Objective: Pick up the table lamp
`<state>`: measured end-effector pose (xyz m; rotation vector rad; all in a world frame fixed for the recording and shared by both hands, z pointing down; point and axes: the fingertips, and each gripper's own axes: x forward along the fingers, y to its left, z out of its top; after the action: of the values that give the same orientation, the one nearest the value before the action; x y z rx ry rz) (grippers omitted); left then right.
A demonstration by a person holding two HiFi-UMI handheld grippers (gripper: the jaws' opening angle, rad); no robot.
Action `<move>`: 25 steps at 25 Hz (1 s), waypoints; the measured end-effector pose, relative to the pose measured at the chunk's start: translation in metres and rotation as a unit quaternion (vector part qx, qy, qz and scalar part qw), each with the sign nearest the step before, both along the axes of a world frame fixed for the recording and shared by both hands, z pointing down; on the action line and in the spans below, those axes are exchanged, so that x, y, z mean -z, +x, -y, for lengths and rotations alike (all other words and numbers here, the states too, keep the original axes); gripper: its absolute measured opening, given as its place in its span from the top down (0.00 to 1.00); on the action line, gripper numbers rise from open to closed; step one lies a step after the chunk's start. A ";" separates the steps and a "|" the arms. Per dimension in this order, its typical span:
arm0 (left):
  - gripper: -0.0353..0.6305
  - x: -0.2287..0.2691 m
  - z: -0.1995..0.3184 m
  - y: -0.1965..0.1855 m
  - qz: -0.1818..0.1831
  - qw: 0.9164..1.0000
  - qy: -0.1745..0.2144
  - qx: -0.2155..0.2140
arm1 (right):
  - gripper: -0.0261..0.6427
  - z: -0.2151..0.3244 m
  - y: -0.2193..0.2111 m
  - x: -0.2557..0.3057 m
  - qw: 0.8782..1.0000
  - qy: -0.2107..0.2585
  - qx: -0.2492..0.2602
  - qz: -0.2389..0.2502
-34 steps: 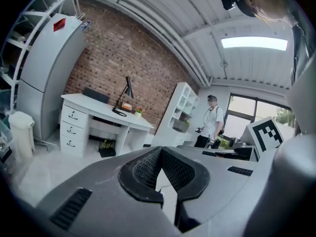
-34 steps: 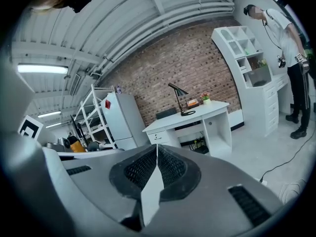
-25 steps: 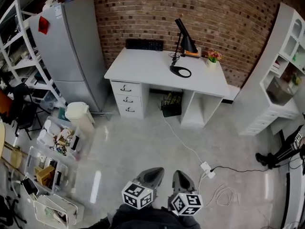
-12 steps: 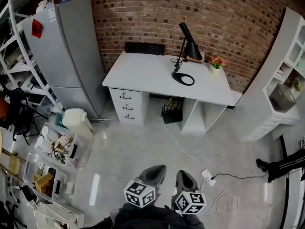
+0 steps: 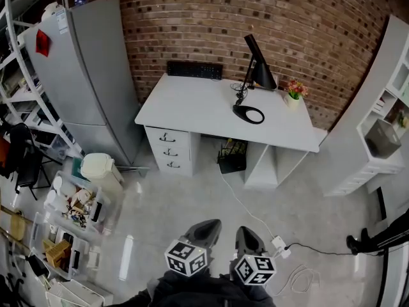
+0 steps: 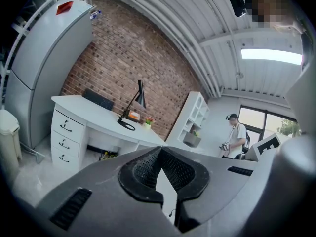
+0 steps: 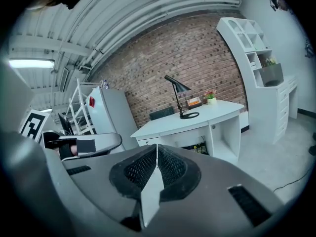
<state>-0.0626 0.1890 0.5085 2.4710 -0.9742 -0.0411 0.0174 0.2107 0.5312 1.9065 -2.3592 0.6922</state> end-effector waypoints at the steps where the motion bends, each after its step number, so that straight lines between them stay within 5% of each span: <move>1: 0.94 -0.001 0.005 -0.001 -0.001 1.000 -0.002 0.002 | 0.94 0.004 0.000 -0.001 1.000 -0.002 -0.001 0.002; 25: 0.94 -0.036 0.035 0.020 0.029 0.998 -0.052 -0.024 | 0.94 0.040 0.005 -0.027 0.999 -0.036 0.015 0.013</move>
<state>-0.0426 0.1542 0.5443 2.4100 -0.9178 0.0954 0.0227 0.1708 0.5580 1.8398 -2.3393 0.7925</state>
